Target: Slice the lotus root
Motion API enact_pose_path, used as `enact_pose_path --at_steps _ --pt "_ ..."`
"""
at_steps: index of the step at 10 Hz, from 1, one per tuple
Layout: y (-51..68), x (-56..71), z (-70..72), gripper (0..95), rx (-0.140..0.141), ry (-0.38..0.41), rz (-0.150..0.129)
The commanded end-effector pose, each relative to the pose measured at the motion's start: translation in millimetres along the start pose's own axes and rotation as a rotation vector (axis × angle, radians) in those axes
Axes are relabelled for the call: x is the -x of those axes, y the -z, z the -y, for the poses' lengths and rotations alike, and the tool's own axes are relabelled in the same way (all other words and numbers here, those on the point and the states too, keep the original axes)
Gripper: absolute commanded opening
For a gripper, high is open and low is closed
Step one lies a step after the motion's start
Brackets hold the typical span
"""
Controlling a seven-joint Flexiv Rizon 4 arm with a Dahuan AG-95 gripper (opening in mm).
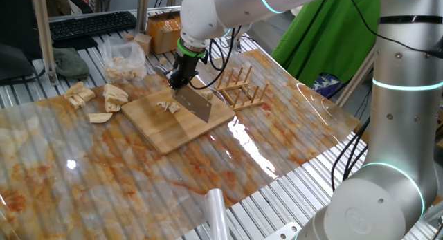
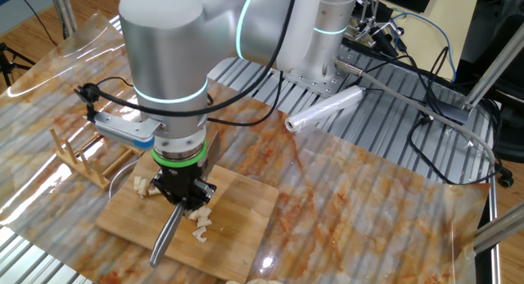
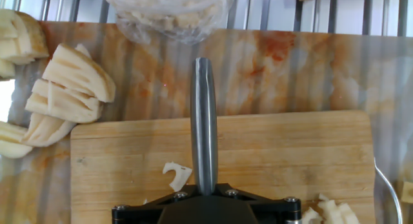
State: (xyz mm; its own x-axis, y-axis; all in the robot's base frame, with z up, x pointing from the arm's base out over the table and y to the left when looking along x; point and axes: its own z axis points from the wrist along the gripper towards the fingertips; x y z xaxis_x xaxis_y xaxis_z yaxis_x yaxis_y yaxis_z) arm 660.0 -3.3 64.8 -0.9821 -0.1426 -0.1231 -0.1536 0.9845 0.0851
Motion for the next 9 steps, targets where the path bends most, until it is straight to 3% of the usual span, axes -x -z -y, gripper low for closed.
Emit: enact_pose_path --at_steps 1,4,5,7,9 --pt "-5.0 1.5 -2.1 0.0 0.01 -0.006 0.007" --pt "-33.7 2.2 -7.1 0.0 0.019 -0.014 0.033" --pt "-35.2 1.6 -7.8 0.0 0.026 -0.019 0.021" --pt "-27.6 1.5 -6.4 0.0 0.027 -0.028 0.025" --pt "-29.3 0.9 -7.2 0.0 0.035 -0.04 0.035"
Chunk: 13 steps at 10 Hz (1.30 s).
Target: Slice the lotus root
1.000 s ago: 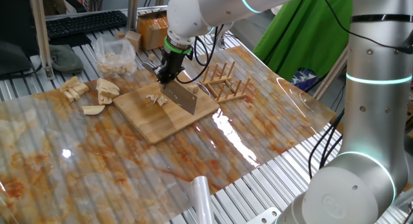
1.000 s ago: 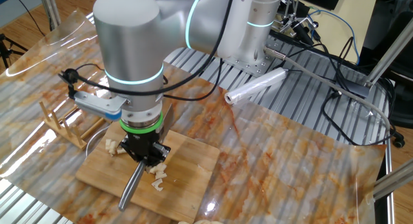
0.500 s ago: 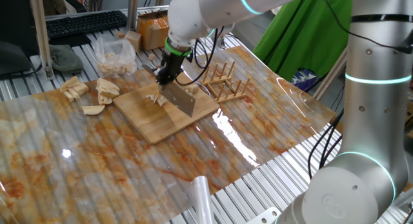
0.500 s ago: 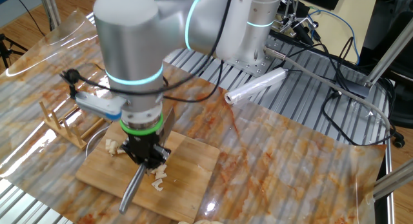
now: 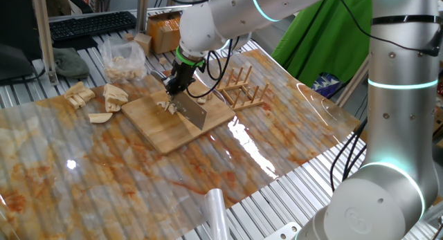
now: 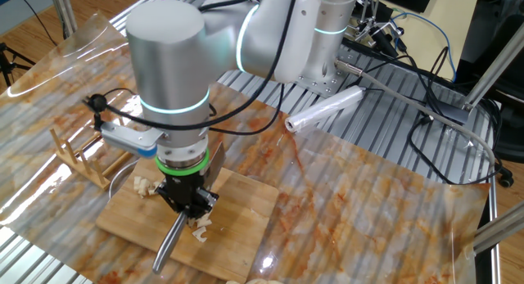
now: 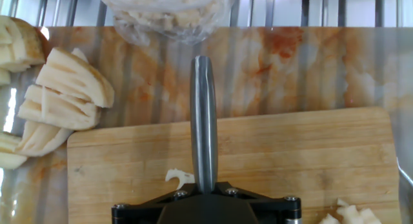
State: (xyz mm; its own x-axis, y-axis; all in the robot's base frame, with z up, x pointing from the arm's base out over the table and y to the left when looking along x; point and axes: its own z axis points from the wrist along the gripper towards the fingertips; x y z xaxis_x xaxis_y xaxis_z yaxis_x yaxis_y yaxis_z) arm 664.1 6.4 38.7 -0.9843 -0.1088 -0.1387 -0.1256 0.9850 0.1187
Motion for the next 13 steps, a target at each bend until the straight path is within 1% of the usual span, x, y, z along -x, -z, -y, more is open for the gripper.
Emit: enact_pose_path --at_steps 1,2,3,4,5,6,7,8,10,11,12,13 --pt "-0.3 -1.6 -0.8 0.0 0.002 -0.01 0.011" --pt "15.7 -1.3 0.8 0.0 -0.008 -0.011 -0.009" --pt "20.3 -1.3 2.0 0.0 -0.005 -0.014 -0.003" --pt "20.2 -0.8 1.9 0.0 -0.006 -0.017 0.003" --pt "20.8 2.5 3.9 0.0 -0.009 -0.012 0.009" --pt "22.2 5.9 5.4 0.0 -0.005 -0.014 0.012" --pt "22.2 9.5 6.7 0.0 -0.013 -0.009 0.025" --pt "21.5 13.2 8.4 0.0 -0.019 -0.007 0.046" --pt "22.5 15.0 9.1 0.0 -0.03 -0.011 0.08" --pt "20.8 15.2 8.7 0.0 -0.028 -0.019 0.081" --pt "15.1 16.0 7.6 0.0 -0.029 -0.025 0.098" --pt "2.3 17.5 5.4 0.0 -0.031 -0.023 0.109"
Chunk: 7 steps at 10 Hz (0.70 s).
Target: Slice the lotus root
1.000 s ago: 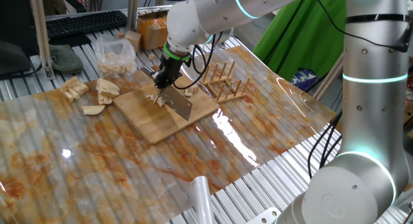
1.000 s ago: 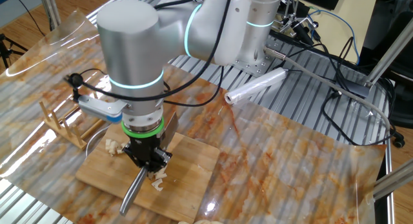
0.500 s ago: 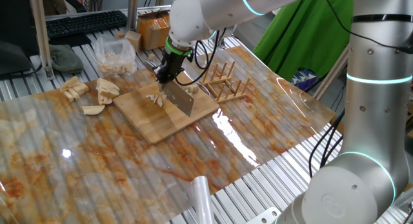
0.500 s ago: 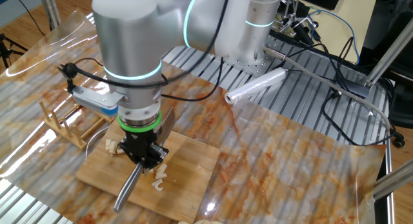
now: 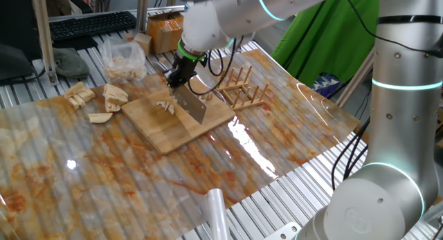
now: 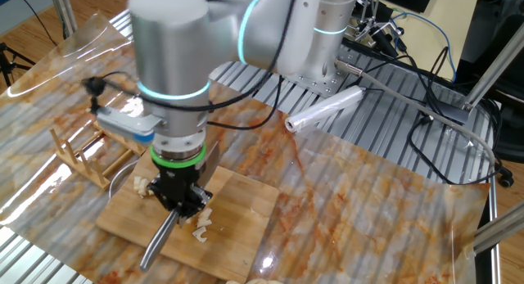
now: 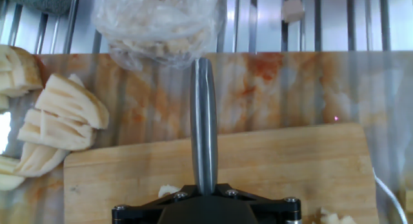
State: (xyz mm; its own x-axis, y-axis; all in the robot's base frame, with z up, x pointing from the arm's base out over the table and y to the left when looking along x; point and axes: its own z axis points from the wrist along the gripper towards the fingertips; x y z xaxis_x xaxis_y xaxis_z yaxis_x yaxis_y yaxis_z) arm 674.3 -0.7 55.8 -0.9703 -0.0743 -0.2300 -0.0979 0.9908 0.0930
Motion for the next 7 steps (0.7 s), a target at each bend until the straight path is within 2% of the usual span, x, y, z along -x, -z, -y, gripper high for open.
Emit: enact_pose_path --at_steps 1,2,3,4,5,6,7 --pt "-27.4 4.1 -3.5 0.0 0.001 -0.005 0.03" --pt "-37.8 3.5 -5.0 0.0 0.0 -0.005 0.049" --pt "-40.8 2.8 -4.9 0.0 -0.004 -0.002 0.042" --pt "-28.0 5.3 -2.0 0.0 -0.012 0.0 0.021" --pt "-19.2 10.0 0.6 0.0 -0.001 -0.006 -0.008" --pt "-10.9 17.8 0.0 0.0 0.013 0.001 -0.071" --pt "-5.1 20.1 -4.0 0.0 0.026 -0.018 -0.11"
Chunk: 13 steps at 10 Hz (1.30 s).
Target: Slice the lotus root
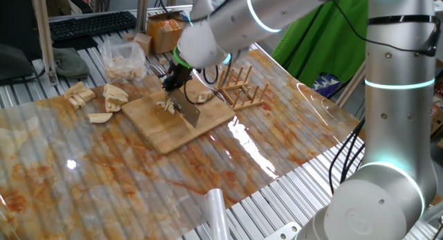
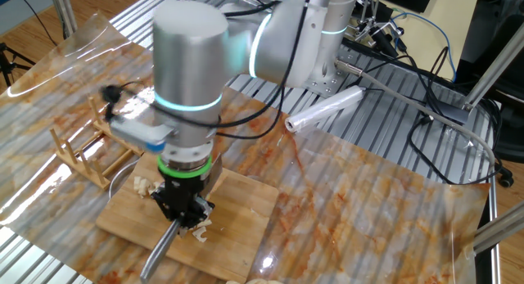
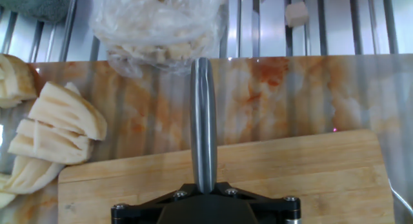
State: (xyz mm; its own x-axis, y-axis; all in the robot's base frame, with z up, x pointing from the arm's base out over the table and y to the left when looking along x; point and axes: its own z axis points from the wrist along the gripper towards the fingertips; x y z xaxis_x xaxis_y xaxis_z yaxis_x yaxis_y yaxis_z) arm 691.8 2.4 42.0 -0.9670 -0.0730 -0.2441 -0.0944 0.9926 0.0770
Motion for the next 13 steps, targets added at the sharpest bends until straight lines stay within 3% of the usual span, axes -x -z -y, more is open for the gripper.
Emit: enact_pose_path --at_steps 1,4,6,13 --pt "13.8 4.8 -6.5 0.0 0.0 0.006 -0.132" --pt "16.5 4.9 -5.9 0.0 0.008 0.007 -0.151" --pt "24.3 4.8 -3.9 0.0 0.009 0.011 -0.169" --pt "28.7 5.0 1.0 0.0 -0.007 0.073 -0.139"
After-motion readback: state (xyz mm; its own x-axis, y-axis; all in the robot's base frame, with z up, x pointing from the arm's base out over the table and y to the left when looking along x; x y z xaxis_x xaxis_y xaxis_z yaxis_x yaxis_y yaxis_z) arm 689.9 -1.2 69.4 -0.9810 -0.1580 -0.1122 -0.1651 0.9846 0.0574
